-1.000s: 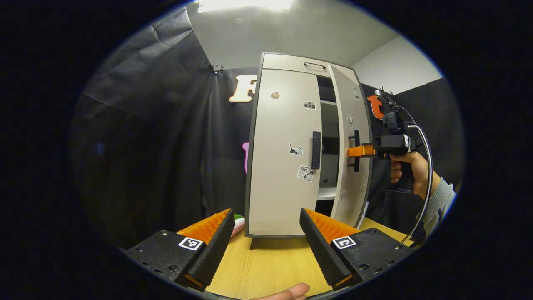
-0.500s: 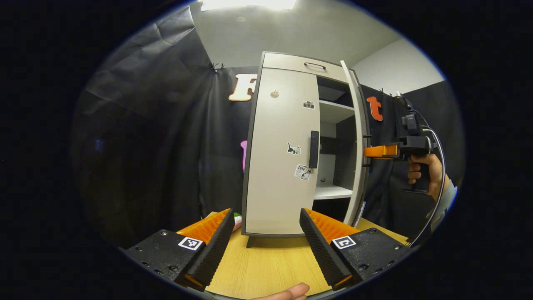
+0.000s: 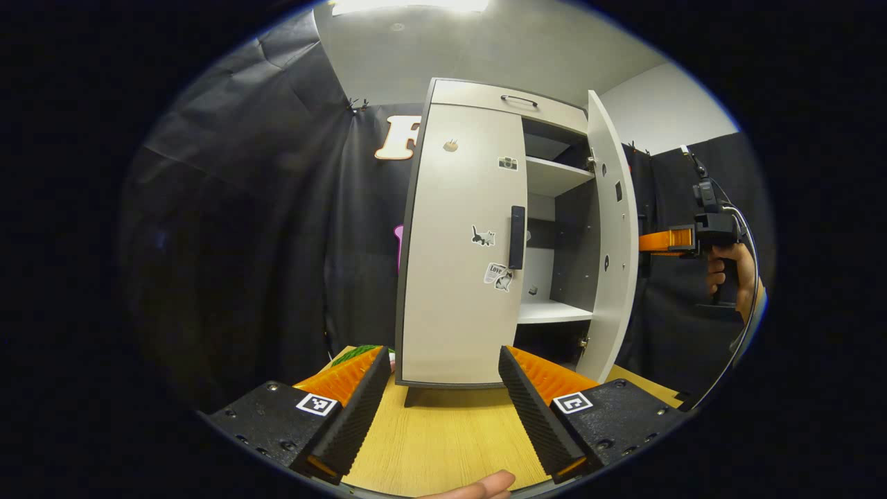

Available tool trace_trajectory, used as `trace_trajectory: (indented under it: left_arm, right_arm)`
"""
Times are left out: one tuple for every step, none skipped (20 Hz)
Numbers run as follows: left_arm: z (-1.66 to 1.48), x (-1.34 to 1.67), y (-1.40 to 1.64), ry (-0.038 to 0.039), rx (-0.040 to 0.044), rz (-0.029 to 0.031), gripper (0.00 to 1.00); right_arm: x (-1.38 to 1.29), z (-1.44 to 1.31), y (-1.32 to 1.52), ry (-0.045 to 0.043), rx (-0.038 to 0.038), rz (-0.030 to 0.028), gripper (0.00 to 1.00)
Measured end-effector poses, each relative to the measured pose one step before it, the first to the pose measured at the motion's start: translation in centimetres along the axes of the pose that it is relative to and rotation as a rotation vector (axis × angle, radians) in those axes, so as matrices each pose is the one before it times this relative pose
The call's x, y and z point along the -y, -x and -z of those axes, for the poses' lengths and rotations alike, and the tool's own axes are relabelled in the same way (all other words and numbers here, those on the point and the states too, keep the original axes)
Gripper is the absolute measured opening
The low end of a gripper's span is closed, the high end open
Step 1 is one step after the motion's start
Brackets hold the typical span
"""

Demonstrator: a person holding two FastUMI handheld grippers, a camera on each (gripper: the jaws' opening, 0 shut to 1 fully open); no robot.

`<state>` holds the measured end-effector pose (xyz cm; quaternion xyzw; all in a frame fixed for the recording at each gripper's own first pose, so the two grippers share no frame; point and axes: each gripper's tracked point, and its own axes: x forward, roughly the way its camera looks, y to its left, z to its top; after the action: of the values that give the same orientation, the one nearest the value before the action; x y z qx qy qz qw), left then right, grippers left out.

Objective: Open the right door of the double-door shoe cabinet with the right hand, and open the left door with the left hand.

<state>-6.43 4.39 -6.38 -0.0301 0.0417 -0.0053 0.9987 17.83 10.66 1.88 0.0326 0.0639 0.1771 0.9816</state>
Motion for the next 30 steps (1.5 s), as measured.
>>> trace_trajectory:
  left_arm:
    - [0.106,0.226,-0.125,0.00064,-0.00192,0.00394,0.98]
    - [0.050,0.282,-0.012,-0.00147,-0.00129,0.00442,0.97]
    - [0.119,0.251,-0.030,-0.00258,-0.00151,0.00324,0.97]
    - [0.004,0.279,0.011,-0.00232,0.00003,0.00297,0.98]
    - [0.084,0.295,-0.033,-0.00172,0.00022,0.00433,0.98]
    - [-0.020,0.367,-0.039,-0.00213,0.00019,0.00608,0.97]
    - [0.108,0.357,-0.146,-0.00348,-0.00089,0.00584,0.97]
    - [0.027,0.247,-0.086,-0.00464,0.00011,0.00429,0.97]
    - [0.039,0.125,-0.092,-0.00426,-0.00145,0.00165,0.97]
    - [0.054,0.123,-0.166,-0.00387,-0.00351,0.00008,0.97]
    - [0.184,0.157,-0.133,-0.00398,-0.00484,0.00033,0.97]
    - [0.104,0.043,-0.125,-0.00264,-0.00550,-0.00093,0.98]
    - [0.195,-0.186,-0.062,-0.00135,-0.00574,-0.00215,0.98]
    - [0.080,-0.049,-0.007,-0.00084,-0.00358,-0.00202,0.98]
    - [0.099,-0.039,0.035,-0.00059,-0.00318,-0.00383,0.98]
    - [-0.022,-0.168,-0.001,-0.00013,-0.00120,-0.00442,0.98]
    - [-0.050,-0.231,-0.075,-0.00065,0.00106,-0.00319,0.98]
    - [-0.114,-0.158,-0.032,-0.00328,0.00215,-0.00371,0.98]
    - [-0.088,-0.048,-0.035,-0.00425,0.00307,-0.00480,0.98]
    - [-0.222,-0.022,-0.015,-0.00542,0.00455,-0.00191,0.98]
    - [-0.164,-0.017,-0.002,-0.00720,0.00534,-0.00004,0.98]
    - [-0.284,-0.025,-0.135,-0.00715,0.00455,-0.00098,0.97]
    - [-0.223,-0.009,-0.249,-0.00759,0.00445,-0.00334,0.97]
    - [-0.307,-0.049,-0.218,-0.00482,0.00347,-0.00573,0.97]
    - [-0.274,-0.123,-0.267,-0.00486,0.00450,-0.00642,0.97]
    - [-0.399,-0.043,-0.421,-0.00390,0.00720,-0.00627,0.97]
    - [-0.211,-0.042,-0.347,-0.00143,0.00316,-0.00468,0.97]
    - [-0.241,0.213,-0.574,0.00438,0.00155,0.00590,0.97]
    - [-0.002,0.575,-0.474,0.01279,-0.00726,0.02053,0.97]
    - [0.045,0.385,-0.430,0.01548,-0.01105,0.01301,0.97]
  right_arm:
    - [0.547,-0.046,0.230,-0.00661,-0.00320,0.00912,0.17]
    - [0.593,-0.108,0.565,-0.01560,0.00118,0.01407,0.17]
    - [0.483,-0.090,0.018,0.00983,0.00562,0.01762,0.18]
    - [0.784,-0.150,0.153,0.03225,0.01110,0.02440,0.17]
    - [1.248,-0.311,-0.329,0.04542,0.01974,0.04596,0.17]
    - [1.440,-0.369,-0.449,0.03834,0.02122,0.05215,0.17]
    - [1.853,-0.250,-0.331,0.02494,0.00514,0.05819,0.17]
    - [2.012,0.442,-2.543,0.00780,0.01297,0.04259,0.19]
    - [0.172,-0.122,2.498,-0.03894,-0.02922,-0.05268,0.01]
    - [0.489,-0.272,0.259,-0.03801,0.01148,-0.03442,0.00]
    - [0.191,0.291,-0.485,-0.01559,-0.00791,-0.01822,0.01]
    - [-0.407,-0.051,0.143,-0.02407,0.00535,-0.03135,0.00]
    - [0.046,0.038,-0.293,-0.02246,-0.00483,-0.00059,0.01]
    - [-0.082,0.011,-0.086,-0.00664,0.00223,-0.00750,0.00]
    - [0.246,0.115,-0.015,0.00506,-0.00168,-0.00145,0.01]
    - [0.325,-0.097,-0.129,0.00677,0.00144,0.01026,0.00]
    - [-0.159,-0.023,0.064,0.00049,-0.00114,0.00187,0.00]
    - [-0.146,0.063,0.142,-0.00384,-0.00490,-0.00346,0.01]
    - [-0.016,0.163,-0.178,-0.00636,-0.00684,-0.00558,0.00]
    - [0.591,0.380,-0.027,0.00559,-0.01289,0.02364,0.01]
    - [0.914,-0.118,0.067,0.01817,0.00805,0.02800,0.03]
    - [0.557,-0.107,0.105,0.00819,0.00938,0.00857,0.10]
    - [0.317,0.019,0.167,0.00350,0.00107,0.00931,0.29]
    - [0.369,0.253,-0.354,-0.00005,0.00203,0.00807,0.32]
    - [0.680,0.074,0.679,-0.00114,0.00468,0.02147,0.46]
    - [0.607,0.054,0.580,-0.00324,0.00941,0.02136,0.58]
    - [-0.077,0.402,0.774,-0.00945,0.01250,-0.00010,0.71]
    - [-0.111,0.260,1.634,-0.01318,0.00085,-0.01682,0.85]
    - [-0.391,0.590,0.800,-0.01862,-0.00156,-0.01848,0.97]
    - [-0.258,0.227,1.024,-0.01982,0.00804,-0.01865,0.98]
